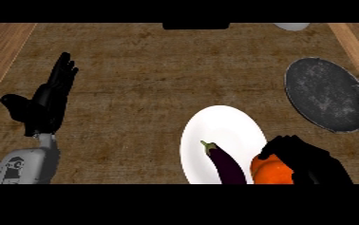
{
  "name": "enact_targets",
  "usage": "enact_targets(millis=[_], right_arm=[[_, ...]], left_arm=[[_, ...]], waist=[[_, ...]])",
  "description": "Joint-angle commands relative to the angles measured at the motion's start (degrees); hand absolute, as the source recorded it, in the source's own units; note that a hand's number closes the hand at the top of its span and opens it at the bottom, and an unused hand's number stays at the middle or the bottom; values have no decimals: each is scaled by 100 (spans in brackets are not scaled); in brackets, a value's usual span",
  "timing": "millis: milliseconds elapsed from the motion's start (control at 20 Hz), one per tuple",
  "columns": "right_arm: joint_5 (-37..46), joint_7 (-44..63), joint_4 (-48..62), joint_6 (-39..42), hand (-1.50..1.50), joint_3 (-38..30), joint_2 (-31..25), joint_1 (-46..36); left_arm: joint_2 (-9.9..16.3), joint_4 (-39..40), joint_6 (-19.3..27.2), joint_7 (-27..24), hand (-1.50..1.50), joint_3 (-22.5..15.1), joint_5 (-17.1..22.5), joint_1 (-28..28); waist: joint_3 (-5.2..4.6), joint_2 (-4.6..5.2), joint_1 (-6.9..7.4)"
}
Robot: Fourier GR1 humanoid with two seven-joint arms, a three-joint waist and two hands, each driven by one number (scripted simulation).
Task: Pick the squash from the plate and place it in the pan
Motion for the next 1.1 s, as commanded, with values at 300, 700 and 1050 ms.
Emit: enact_targets(millis=[300,700,1050], right_arm=[[-2730,229,600,178,150,-2897,134,-1552],[-2865,-1107,3742,-528,150,-4446,-1580,-3043],[-1958,-2518,6640,-2284,150,-4647,-2231,-3611]], left_arm=[[-106,208,4,-88,0,3,-30,-173],[-206,493,107,-76,0,-27,-158,-487],[-175,359,-172,-282,0,-94,-63,-219]], waist=[[8,51,113],[9,74,158],[20,126,363]])
